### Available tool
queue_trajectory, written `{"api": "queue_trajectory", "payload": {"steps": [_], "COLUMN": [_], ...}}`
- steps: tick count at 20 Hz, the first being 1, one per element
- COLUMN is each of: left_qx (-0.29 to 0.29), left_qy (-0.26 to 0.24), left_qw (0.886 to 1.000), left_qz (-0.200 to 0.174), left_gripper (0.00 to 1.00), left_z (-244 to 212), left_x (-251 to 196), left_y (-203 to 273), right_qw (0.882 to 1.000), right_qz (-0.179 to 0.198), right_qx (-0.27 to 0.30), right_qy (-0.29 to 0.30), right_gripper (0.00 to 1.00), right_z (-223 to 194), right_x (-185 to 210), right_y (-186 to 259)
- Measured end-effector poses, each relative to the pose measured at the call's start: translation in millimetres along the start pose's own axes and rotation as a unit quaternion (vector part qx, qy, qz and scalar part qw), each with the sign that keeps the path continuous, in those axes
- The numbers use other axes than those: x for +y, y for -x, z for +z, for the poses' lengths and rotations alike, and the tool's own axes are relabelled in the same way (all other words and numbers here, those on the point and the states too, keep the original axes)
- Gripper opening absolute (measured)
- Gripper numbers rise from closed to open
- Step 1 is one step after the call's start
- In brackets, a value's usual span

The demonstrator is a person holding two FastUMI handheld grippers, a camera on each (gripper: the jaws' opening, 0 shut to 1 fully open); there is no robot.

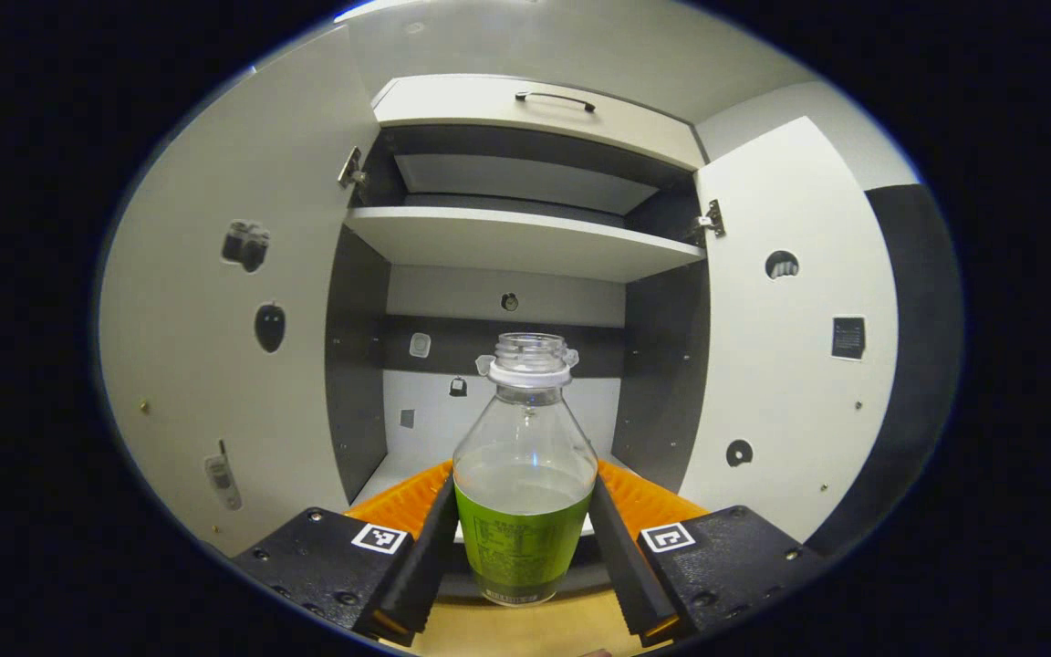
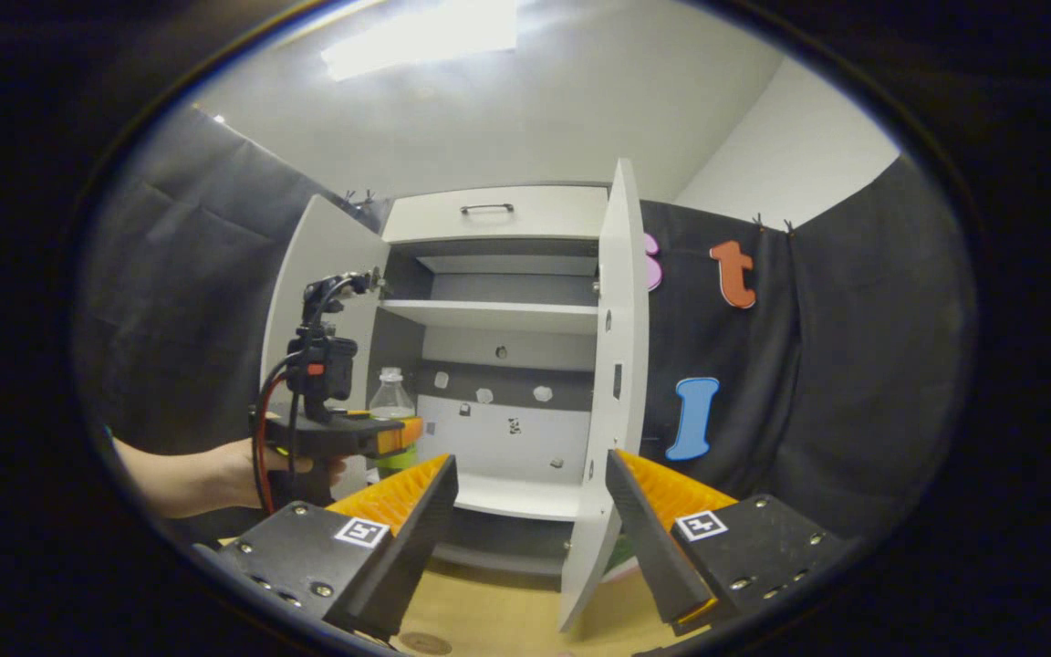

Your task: Grasp the bottle in the cabinet with the left hand and place it on the coaster, then close the right door with the right hand and the left door with the left hand.

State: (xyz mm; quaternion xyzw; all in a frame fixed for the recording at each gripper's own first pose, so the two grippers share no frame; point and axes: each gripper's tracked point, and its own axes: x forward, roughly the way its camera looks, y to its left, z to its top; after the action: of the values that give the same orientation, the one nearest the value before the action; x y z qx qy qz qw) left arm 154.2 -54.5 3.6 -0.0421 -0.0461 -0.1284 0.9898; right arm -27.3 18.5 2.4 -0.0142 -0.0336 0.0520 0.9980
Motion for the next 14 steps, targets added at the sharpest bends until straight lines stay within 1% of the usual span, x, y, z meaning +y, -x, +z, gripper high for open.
{"api": "queue_trajectory", "payload": {"steps": [2,3,4,6,8,11,12,14], "left_qx": [0.004,0.008,0.016,0.02,0.017,0.021,0.038,0.07], "left_qy": [0.003,0.004,0.007,0.018,0.01,0.008,0.012,0.011], "left_qw": [1.0,1.0,1.0,0.999,0.999,0.999,0.997,0.995], "left_qz": [-0.006,-0.012,-0.018,-0.029,-0.032,-0.047,-0.059,-0.07], "left_gripper": [0.78,0.77,0.78,0.78,0.78,0.78,0.78,0.78], "left_z": [-13.2,-22.9,-31.5,-42.7,-51.9,-83.2,-102.4,-145.3], "left_x": [-7.1,-11.8,-17.3,-26.6,-31.4,-42.7,-48.9,-52.2], "left_y": [24.3,35.1,45.7,64.7,79.1,97.7,103.9,117.0], "right_qw": [1.0,1.0,1.0,1.0,0.999,0.997,0.996,0.994], "right_qz": [-0.003,-0.001,0.001,0.009,-0.015,-0.04,-0.051,-0.077], "right_qx": [-0.011,-0.012,-0.011,-0.009,-0.01,-0.023,-0.022,-0.03], "right_qy": [0.007,0.004,-0.003,-0.019,-0.041,-0.06,-0.066,-0.076], "right_gripper": [1.0,0.98,0.98,0.98,0.98,0.98,0.98,0.98], "right_z": [2.9,2.7,1.5,2.0,5.1,10.2,7.8,13.1], "right_x": [-0.2,1.7,4.3,8.9,-3.9,-18.3,-23.3,-35.1], "right_y": [14.6,20.5,23.3,26.9,24.4,20.8,20.6,22.5]}}
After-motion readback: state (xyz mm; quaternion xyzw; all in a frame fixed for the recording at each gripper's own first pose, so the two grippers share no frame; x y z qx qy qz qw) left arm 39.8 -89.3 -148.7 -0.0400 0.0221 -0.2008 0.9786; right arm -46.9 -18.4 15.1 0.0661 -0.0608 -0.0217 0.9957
